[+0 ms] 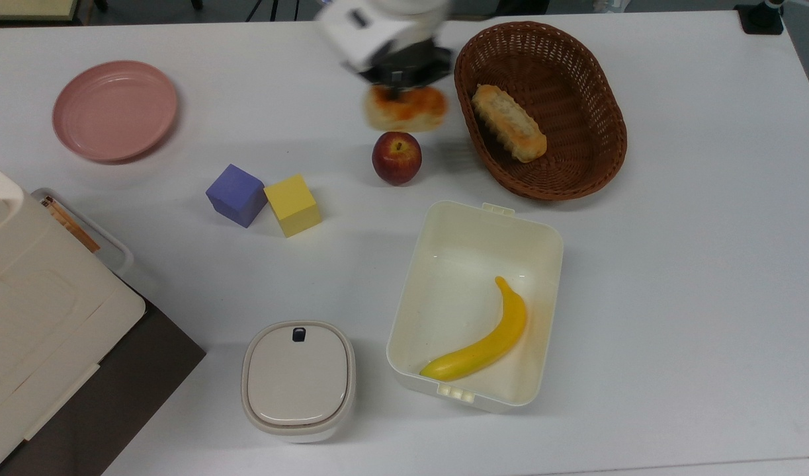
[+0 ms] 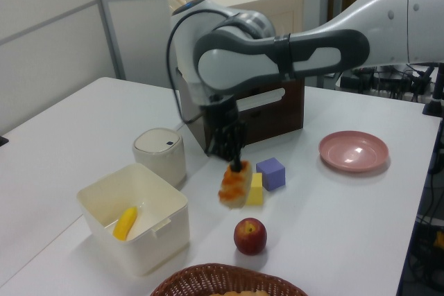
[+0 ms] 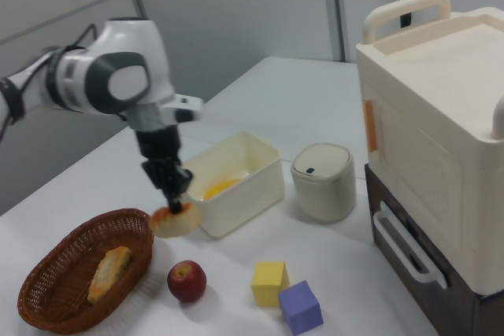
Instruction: Put the bread on the table
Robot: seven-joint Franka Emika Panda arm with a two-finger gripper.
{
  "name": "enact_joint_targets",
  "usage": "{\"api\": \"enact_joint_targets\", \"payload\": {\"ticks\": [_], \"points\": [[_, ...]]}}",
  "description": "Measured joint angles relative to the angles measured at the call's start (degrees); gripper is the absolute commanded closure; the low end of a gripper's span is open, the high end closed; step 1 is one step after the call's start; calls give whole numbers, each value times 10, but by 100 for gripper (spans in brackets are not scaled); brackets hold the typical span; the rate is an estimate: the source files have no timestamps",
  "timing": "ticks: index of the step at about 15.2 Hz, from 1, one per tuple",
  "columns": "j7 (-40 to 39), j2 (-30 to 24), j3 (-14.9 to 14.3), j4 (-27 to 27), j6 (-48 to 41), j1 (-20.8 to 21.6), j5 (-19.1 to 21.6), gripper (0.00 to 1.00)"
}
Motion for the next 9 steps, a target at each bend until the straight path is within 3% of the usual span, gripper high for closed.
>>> {"api": "enact_joint_targets", "payload": {"ticks": [1, 2, 3, 4, 9], "points": [[-23, 0, -1, 0, 0, -18, -3, 99], [-52, 0, -2, 0, 0, -41, -4, 83], [-74, 0, -2, 0, 0, -54, -4, 19], [-101, 0, -3, 0, 0, -67, -5, 0], [-130, 0, -10, 0, 0, -78, -35, 0]]}}
